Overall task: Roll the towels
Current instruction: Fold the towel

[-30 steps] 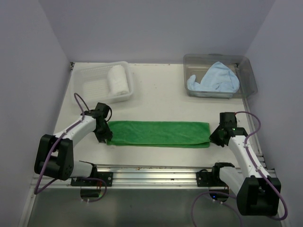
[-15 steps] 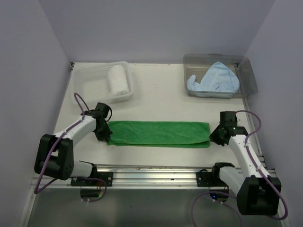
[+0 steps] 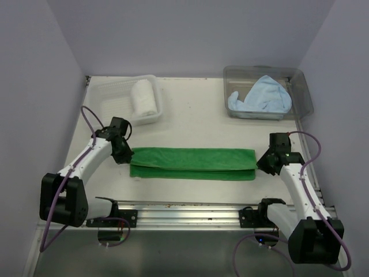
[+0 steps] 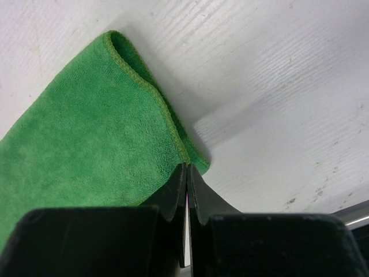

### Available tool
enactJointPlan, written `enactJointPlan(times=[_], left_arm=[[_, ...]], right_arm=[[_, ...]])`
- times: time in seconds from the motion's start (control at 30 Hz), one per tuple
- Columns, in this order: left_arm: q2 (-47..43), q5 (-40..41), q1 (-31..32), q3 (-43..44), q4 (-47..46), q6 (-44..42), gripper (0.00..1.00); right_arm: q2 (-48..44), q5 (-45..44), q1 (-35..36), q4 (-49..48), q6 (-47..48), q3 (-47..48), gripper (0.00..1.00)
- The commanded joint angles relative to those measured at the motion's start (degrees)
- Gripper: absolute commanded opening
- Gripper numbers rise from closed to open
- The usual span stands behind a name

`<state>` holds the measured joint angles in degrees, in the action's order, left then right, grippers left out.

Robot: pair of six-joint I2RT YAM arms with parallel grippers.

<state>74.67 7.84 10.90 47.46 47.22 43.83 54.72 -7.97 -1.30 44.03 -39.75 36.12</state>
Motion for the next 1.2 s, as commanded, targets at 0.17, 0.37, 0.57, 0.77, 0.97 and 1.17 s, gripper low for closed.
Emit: enactJointPlan(times=[0.17, 0.37, 0.57, 0.77, 0.97, 1.17], left_arm=[[-2.52, 0.51, -3.95, 0.53, 2.61, -2.35, 0.0], [-2.78, -0.8, -4.83, -3.33, 1.82, -2.88, 0.0], [-1.73, -1.24, -4.74, -3.69, 1.21, -2.7, 0.0], [-0.85, -1.07, -4.83, -3.6, 1.12, -2.17, 0.06], [-2.34, -2.47, -5.01, -2.38, 0.41, -2.96, 0.4], [-3.13, -6.86, -3.44, 2.37, -2.74, -6.3, 0.38]], right_arm=[[-4.17, 1.37, -0.28, 4.48, -0.15, 2.21, 0.0], [-5.5, 3.75, -0.11, 4.66, -3.05, -0.87, 0.0], [-3.83, 6.2, -0.02, 5.45, -4.64, -4.82, 0.0], [-6.03, 7.44, -0.02, 4.92, -4.03, -8.61, 0.39], [-6.47, 5.6, -0.1, 4.31, -4.29, -5.89, 0.55], [-2.26, 3.31, -0.1, 1.15, -1.92, -0.7, 0.45]])
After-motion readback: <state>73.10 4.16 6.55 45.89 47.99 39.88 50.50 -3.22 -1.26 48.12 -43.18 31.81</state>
